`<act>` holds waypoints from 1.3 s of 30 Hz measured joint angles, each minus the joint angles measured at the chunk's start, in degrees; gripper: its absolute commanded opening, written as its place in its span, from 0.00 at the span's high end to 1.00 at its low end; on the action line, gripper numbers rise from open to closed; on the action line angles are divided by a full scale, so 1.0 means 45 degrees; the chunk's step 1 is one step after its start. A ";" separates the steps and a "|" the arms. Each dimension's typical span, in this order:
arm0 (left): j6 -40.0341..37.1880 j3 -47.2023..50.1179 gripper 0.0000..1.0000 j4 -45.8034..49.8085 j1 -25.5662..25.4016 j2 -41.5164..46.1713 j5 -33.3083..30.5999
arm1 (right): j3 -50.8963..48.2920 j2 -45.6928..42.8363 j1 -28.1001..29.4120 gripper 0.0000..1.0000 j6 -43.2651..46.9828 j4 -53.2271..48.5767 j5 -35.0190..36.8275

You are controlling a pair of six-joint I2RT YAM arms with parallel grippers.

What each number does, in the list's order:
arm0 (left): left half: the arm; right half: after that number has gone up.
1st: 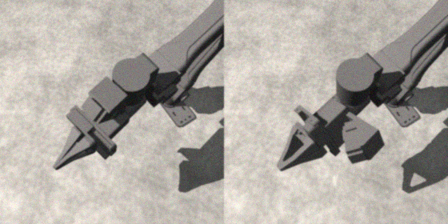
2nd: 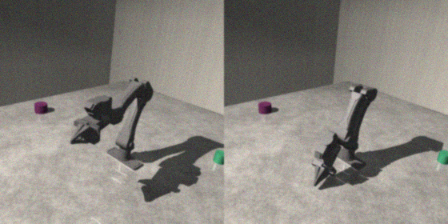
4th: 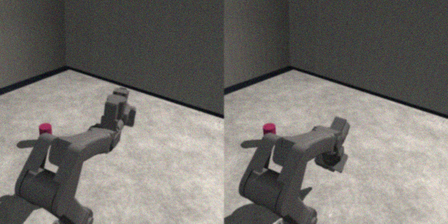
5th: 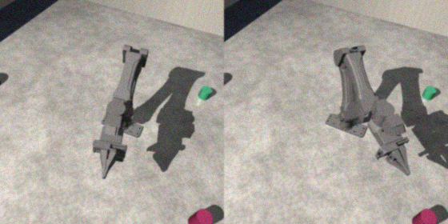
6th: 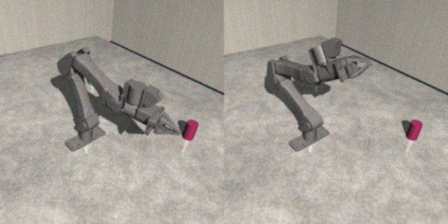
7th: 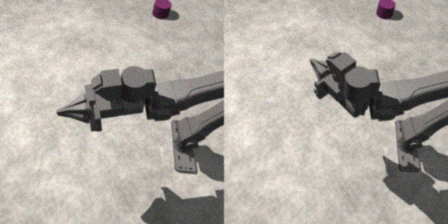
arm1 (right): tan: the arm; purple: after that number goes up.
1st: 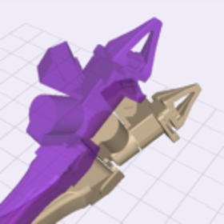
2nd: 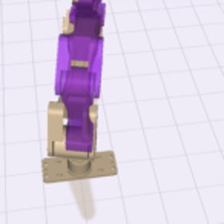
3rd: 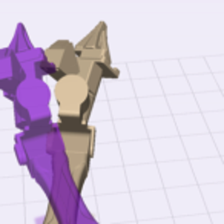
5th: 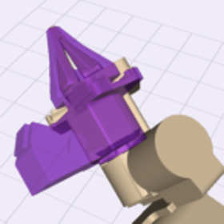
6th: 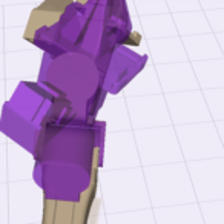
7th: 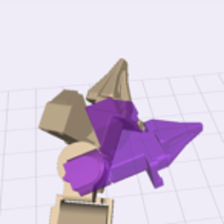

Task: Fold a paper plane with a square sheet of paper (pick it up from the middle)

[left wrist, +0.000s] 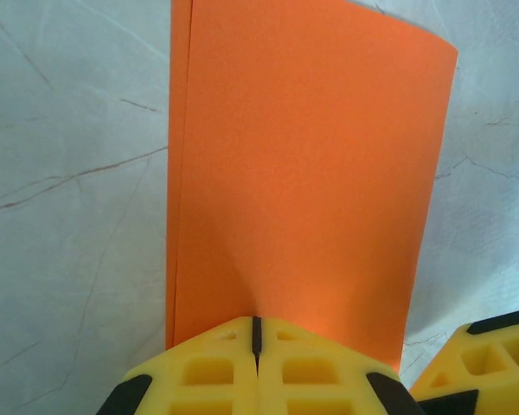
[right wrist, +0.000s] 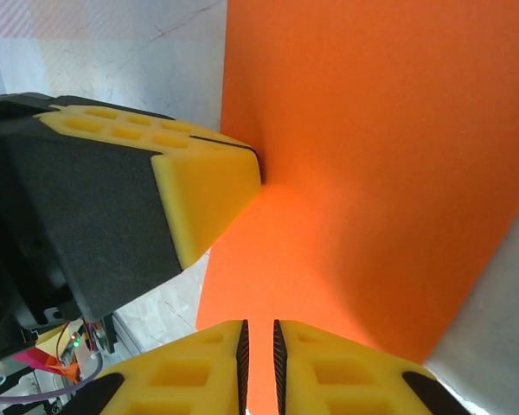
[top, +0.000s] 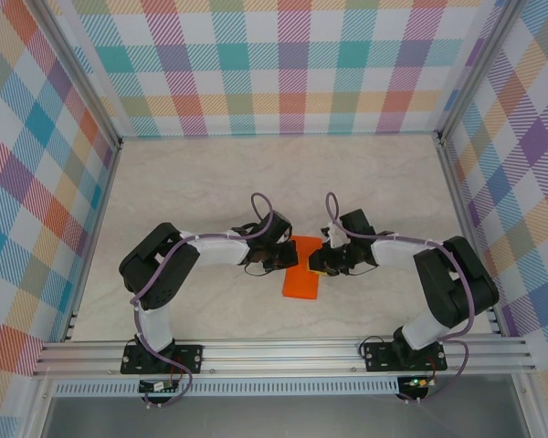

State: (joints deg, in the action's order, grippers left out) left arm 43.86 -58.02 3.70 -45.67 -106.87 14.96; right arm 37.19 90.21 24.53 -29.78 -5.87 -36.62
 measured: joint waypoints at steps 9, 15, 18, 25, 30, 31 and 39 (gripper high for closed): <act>0.0000 0.0005 1.00 0.0005 0.0000 0.0000 0.0000 | -0.0699 0.0559 -0.0029 0.82 -0.0189 0.0869 -0.0005; 0.0005 0.0005 1.00 0.0005 0.0000 0.0000 0.0000 | -0.1083 -0.0452 0.0306 0.82 -0.0185 0.0636 0.0364; 0.0000 0.0005 1.00 0.0000 0.0000 0.0000 0.0000 | -0.1234 -0.0957 0.0554 0.82 -0.0185 0.0622 0.0374; 0.0005 0.0005 1.00 -0.0044 0.0000 0.0000 0.0000 | -0.1734 -0.0602 0.1156 0.82 -0.0228 0.0899 0.0573; 0.0005 0.0015 1.00 -0.0053 0.0000 0.0000 0.0000 | -0.1851 -0.0656 0.1146 0.82 -0.0291 0.1112 0.0471; 0.0005 0.0015 1.00 -0.0053 0.0000 0.0000 0.0000 | -0.1889 -0.0724 0.1146 0.82 -0.0291 0.1112 0.0476; 0.0010 0.0024 1.00 -0.0087 0.0000 0.0000 0.0000 | -0.2419 -0.1996 0.1243 0.80 -0.0340 0.0952 0.0238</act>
State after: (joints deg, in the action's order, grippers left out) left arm 43.90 -57.91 3.31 -45.67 -106.87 14.96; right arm 26.30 81.23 30.13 -31.31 -1.58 -35.55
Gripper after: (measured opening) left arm 0.045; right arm 0.197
